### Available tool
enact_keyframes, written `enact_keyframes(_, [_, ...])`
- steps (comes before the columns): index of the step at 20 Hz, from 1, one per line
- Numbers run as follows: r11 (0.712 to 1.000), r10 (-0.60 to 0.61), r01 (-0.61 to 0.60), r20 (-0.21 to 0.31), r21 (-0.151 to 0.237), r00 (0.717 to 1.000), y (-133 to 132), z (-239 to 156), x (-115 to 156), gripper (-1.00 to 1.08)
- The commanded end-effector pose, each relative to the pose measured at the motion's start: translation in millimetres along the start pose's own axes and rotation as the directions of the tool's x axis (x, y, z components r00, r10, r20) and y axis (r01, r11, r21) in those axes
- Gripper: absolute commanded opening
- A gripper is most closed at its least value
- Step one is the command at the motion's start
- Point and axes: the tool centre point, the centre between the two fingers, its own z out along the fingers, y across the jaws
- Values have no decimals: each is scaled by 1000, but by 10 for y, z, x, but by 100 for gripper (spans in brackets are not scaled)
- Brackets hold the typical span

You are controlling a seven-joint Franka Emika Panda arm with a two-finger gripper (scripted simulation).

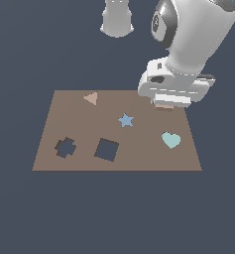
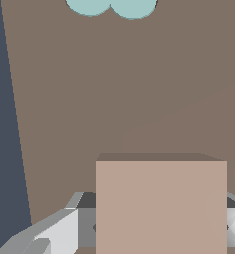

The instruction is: Insert a designated object into the corresponding slot on a board.

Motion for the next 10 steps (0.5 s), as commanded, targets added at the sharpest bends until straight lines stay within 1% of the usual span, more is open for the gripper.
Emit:
enact_keyframes(1, [1000,-4,4,0,0,1000,7,0,1,-100])
enact_keyframes(10, [997,-79,79,0,0,997,156,-6,19,-100])
